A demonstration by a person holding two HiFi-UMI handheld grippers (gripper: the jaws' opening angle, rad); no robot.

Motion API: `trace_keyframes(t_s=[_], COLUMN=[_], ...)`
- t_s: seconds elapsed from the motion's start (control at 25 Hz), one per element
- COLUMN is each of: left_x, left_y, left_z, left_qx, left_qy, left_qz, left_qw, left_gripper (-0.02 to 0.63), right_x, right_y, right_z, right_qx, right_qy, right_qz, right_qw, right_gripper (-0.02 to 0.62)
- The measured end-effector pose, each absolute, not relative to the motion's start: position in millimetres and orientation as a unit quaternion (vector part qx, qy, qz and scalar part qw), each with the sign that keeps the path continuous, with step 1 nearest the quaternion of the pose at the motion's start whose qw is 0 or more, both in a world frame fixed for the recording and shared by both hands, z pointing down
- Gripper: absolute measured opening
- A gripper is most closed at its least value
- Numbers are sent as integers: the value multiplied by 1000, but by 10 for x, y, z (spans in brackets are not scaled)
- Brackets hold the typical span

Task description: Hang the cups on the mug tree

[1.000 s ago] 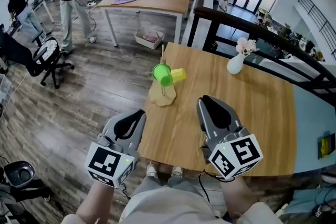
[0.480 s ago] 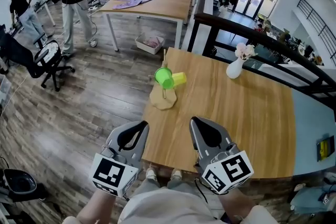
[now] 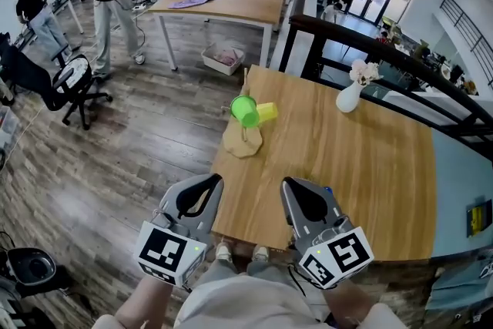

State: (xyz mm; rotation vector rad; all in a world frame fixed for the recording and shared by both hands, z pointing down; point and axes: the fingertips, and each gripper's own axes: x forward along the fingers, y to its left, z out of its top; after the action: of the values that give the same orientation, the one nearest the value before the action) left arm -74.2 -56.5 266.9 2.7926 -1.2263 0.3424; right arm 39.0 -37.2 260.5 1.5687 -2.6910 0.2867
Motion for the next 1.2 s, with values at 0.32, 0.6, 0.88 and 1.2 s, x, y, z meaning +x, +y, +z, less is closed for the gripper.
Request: trace_keyframes(t_s=[0.32, 0.6, 0.88, 1.2], left_x=[-480, 102, 745, 1285], left_y=[-731, -811, -969, -1023], left_z=[2730, 2865, 3151, 3552], left_qx=[917, 937, 950, 953], left_qy=[-385, -331, -278, -243], left_qz=[93, 100, 131, 166], left_qw=[46, 49, 57, 71], left_gripper=[2, 2, 2, 2], right_x=[791, 1452, 2008, 2436], right_y=[-473, -577, -620, -587], right_z=[2716, 2760, 3075, 3720], right_qx=[542, 603, 632, 643], right_qy=[-835, -793, -765, -744], right_qz=[88, 77, 106, 154], right_qw=[26, 41, 65, 99], right_gripper=[0, 27, 106, 164])
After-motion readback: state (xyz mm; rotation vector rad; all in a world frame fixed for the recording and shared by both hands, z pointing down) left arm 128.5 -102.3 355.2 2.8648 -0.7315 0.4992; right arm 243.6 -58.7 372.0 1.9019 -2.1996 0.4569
